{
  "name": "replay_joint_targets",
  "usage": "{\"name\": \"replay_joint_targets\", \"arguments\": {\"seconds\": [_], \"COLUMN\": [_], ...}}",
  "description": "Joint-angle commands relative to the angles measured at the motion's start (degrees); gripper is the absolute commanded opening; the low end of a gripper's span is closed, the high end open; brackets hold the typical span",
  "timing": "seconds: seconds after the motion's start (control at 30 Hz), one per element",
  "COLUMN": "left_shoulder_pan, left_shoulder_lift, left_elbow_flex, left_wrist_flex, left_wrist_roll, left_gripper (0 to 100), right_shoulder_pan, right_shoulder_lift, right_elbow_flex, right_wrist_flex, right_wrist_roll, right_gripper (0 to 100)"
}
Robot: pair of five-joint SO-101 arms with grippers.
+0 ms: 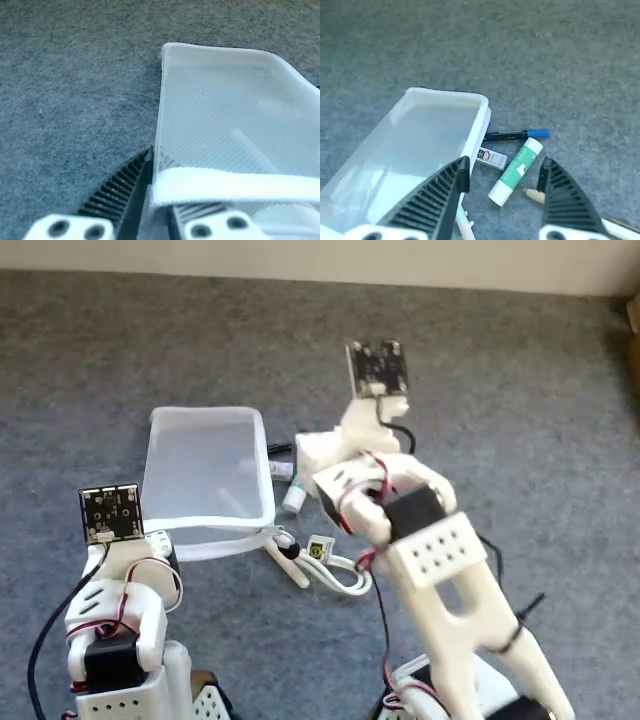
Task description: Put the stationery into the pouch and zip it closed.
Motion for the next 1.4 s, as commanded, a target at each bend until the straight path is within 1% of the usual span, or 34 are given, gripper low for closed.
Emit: {"name": "replay_joint_targets", "arguments": {"seconds": [0.0, 0.13, 0.27, 0.3, 0.43, 0.5, 0.87, 1.07, 1.37], "left_shoulder_pan": [-1.0, -1.0, -1.0, -1.0, -1.0, -1.0, -1.0, -1.0, -1.0], "left_shoulder_lift": [-0.4, -0.4, -0.4, -0.4, -0.4, -0.4, -0.4, -0.4, -0.4], "left_elbow_flex": [-2.2, -2.2, -2.2, -2.2, -2.2, -2.2, -2.2, -2.2, -1.4], "left_wrist_flex": [0.4, 0.4, 0.4, 0.4, 0.4, 0.4, 0.4, 0.4, 0.0], "left_wrist_roll": [0.4, 0.4, 0.4, 0.4, 0.4, 0.4, 0.4, 0.4, 0.3], "left_gripper": [1, 1, 1, 1, 1, 1, 1, 1, 1], "right_shoulder_pan": [-0.7, -0.7, -0.7, -0.7, -0.7, -0.8, 0.2, 1.6, 2.5], "right_shoulder_lift": [8.0, 17.1, 24.8, 26.6, 32.5, 35.1, 43.8, 47.3, 48.4], "right_elbow_flex": [-11.1, -20.3, -26.7, -27.7, -30.2, -30.5, -30.5, -30.5, -30.6], "right_wrist_flex": [4.7, 10.8, 14.2, 14.8, 15.2, 14.6, 7.3, 3.1, 2.9], "right_wrist_roll": [-0.6, -1.1, -1.3, -2.5, -11.8, -12.7, -12.7, -12.7, -12.7], "right_gripper": [21.3, 21.3, 21.3, 21.3, 21.3, 21.3, 21.2, 13.5, 13.4]}}
